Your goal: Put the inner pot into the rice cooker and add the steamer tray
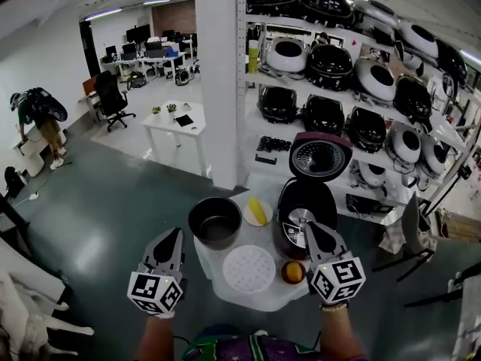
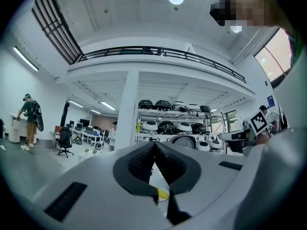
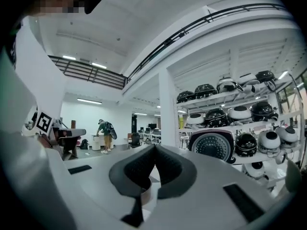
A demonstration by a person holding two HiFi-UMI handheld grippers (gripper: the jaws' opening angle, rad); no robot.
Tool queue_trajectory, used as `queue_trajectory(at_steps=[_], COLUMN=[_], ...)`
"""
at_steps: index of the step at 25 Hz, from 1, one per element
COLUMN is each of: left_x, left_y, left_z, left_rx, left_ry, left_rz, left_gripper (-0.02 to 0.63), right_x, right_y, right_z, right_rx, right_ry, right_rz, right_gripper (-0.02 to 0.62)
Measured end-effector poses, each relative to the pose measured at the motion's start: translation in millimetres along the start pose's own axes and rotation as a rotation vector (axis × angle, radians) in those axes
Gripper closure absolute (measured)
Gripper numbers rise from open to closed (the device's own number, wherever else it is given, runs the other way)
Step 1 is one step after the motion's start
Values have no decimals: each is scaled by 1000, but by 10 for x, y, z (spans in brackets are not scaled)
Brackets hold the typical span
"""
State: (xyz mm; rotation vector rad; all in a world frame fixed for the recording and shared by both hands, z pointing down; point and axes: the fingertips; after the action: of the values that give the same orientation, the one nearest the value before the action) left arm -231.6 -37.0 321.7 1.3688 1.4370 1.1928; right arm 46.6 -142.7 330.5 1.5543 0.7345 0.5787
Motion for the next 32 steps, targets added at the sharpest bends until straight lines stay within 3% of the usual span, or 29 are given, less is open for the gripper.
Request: queue_trajectory(at_steps=[10,15,19,32], left_x=[-467,-735,-853,-1273], left_y=[-96,-121,-57,263], left_z=[-238,-406,-546,-1108], left_rx=[-2,-16,-7,3], left_ry=[48,74,85,113], left_rz=[44,39,20,-71], left_gripper=[586,586,586,586], right_x=[-540,-934,-1260,-2417], right_y=[-106,-77,50,1089], right_z=[172,55,-103,-573], right_rx=[-30,-74,-107,-96], right_ry=[3,-57,-87,-138], right_rz=[62,57,39,-160], right_gripper=[588,308,193,192])
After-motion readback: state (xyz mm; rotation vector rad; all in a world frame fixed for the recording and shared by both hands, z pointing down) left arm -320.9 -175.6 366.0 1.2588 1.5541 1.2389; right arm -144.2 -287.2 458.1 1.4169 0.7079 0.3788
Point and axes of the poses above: the fingertips, and each gripper's own axes: x backward along the fingers, z to its right, y out of its underside, and after that the axes turned 9 degrees about x, right-handed
